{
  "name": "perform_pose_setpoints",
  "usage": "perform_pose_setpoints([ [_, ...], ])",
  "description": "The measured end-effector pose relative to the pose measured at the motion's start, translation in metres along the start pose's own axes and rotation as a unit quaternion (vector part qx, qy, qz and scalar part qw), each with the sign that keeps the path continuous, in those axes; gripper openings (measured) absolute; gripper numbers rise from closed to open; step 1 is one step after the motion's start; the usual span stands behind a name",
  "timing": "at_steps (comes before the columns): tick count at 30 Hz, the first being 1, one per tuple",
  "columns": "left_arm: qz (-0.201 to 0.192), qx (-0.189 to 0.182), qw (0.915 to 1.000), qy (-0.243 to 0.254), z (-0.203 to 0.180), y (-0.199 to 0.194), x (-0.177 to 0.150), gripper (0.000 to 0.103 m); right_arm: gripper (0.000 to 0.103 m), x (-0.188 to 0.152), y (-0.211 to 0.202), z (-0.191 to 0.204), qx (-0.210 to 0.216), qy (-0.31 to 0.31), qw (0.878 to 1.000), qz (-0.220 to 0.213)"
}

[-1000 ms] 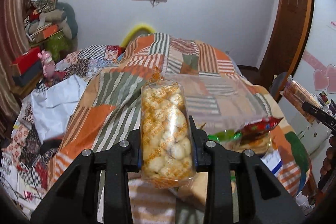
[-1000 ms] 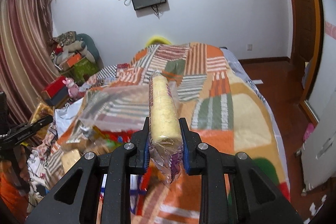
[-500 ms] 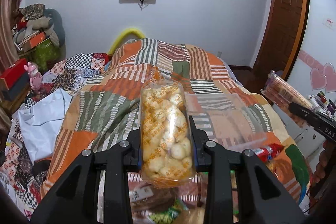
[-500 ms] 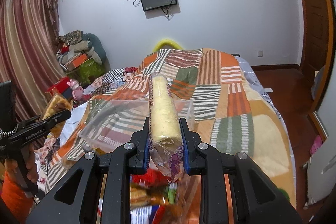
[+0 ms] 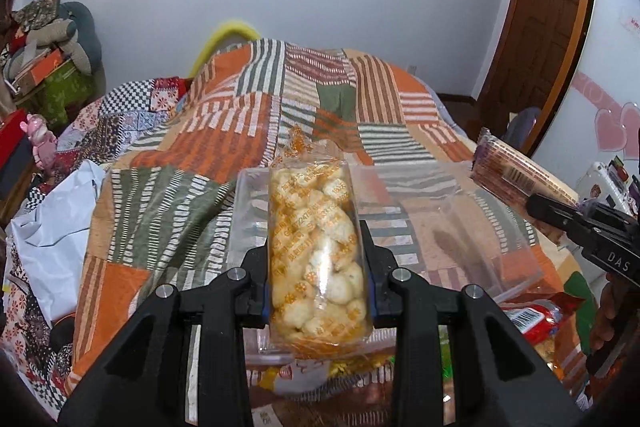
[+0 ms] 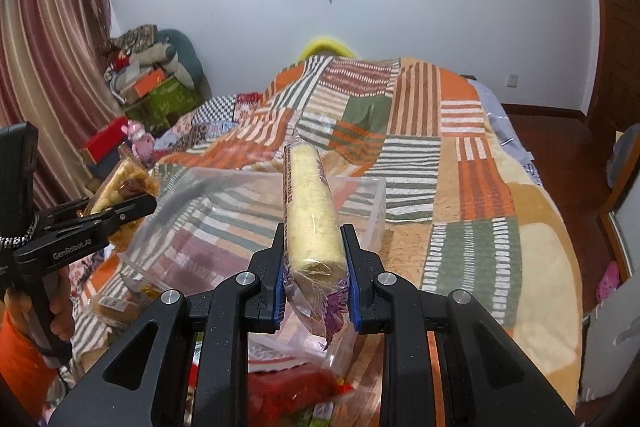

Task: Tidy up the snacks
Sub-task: 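Carry both snacks over the clear plastic box and open both tools to drop them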

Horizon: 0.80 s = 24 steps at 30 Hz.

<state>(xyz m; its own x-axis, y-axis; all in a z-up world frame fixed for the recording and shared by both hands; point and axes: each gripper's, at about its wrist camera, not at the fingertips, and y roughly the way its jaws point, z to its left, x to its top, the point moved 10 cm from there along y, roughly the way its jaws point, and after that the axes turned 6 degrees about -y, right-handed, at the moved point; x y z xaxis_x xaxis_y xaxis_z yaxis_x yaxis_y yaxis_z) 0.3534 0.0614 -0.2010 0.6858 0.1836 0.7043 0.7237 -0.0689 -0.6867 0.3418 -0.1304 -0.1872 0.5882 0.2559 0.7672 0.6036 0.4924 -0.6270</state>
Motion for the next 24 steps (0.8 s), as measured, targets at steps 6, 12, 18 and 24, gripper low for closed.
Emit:
perform_pose_setpoints([
  [6, 0.029, 0.0, 0.9995, 0.008, -0.002, 0.025, -0.006, 0.033, 0.022, -0.005, 0.02, -0.001, 0.006, -0.01, 0.999, 0.032],
  [12, 0.051, 0.0, 0.9986, 0.009, -0.001, 0.04, -0.011, 0.033, 0.022, -0.014, 0.037, 0.0, 0.011, -0.018, 0.998, 0.065],
  [18, 0.055, 0.002, 0.9985, 0.004, 0.001, 0.042, -0.009, 0.036, 0.024, -0.016, 0.039, 0.001, 0.005, -0.021, 0.997, 0.07],
  [24, 0.031, 0.007, 0.9992, 0.023, -0.008, 0.023, -0.004, 0.043, 0.028, -0.007, 0.025, 0.005, -0.008, -0.036, 0.998, 0.055],
])
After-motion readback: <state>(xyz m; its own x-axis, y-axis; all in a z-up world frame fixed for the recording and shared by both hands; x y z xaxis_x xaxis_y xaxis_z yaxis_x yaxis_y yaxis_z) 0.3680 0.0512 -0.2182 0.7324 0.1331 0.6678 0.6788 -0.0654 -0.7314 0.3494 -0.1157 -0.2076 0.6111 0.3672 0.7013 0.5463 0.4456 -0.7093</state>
